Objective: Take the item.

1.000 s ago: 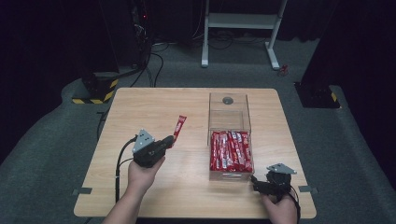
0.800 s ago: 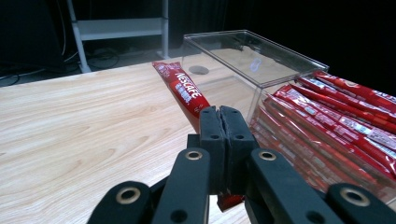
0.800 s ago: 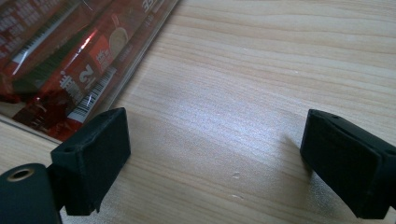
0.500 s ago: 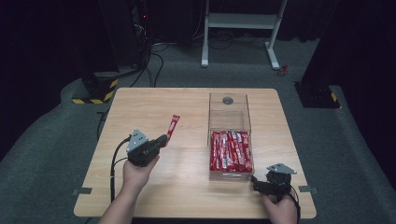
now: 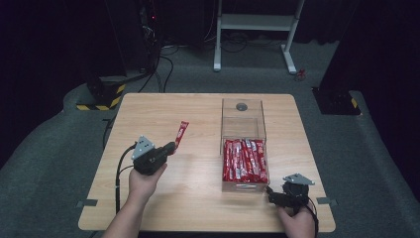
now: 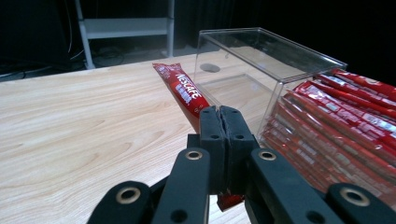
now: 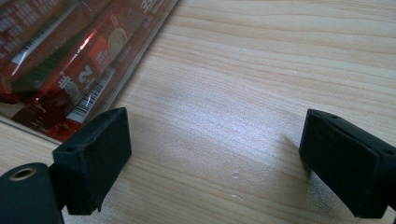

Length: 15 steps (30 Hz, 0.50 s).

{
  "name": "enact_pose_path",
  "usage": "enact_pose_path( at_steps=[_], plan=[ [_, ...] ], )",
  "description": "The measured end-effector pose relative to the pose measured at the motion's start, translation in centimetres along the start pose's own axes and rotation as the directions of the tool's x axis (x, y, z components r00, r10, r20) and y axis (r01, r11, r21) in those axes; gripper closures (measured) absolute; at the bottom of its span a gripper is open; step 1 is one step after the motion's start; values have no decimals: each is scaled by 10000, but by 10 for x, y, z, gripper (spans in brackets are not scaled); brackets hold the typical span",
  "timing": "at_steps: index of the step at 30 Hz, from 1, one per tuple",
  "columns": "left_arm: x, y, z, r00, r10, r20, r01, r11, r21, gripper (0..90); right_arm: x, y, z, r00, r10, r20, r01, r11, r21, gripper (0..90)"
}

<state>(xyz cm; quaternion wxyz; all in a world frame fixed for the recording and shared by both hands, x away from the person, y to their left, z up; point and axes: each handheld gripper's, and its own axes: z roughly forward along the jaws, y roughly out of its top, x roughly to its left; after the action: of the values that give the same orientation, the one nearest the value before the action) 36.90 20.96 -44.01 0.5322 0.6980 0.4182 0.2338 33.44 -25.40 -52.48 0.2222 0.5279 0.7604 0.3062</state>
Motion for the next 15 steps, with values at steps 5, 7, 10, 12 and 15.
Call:
enact_pose_path(
  at_steps=[5,7,10,12,15],
  plan=[
    [6,-4,4,9998,-152,-162,153,9998,82,885,0,0,0,10000,-4,0,4,10000,-1,90],
    [7,-5,5,9996,-178,-197,181,9997,133,885,0,0,0,10000,0,3,0,10000,-4,90],
    [11,-8,10,9993,-148,-332,158,9994,305,885,0,0,0,10000,-2,3,2,10000,-5,91],
    [14,-10,13,9991,-149,-409,163,9992,352,884,0,0,0,10000,3,3,-3,10000,-6,92],
    [16,-12,15,9987,-203,-466,222,9989,420,885,0,0,0,10000,-21,-4,21,10000,-14,95]
  ],
)
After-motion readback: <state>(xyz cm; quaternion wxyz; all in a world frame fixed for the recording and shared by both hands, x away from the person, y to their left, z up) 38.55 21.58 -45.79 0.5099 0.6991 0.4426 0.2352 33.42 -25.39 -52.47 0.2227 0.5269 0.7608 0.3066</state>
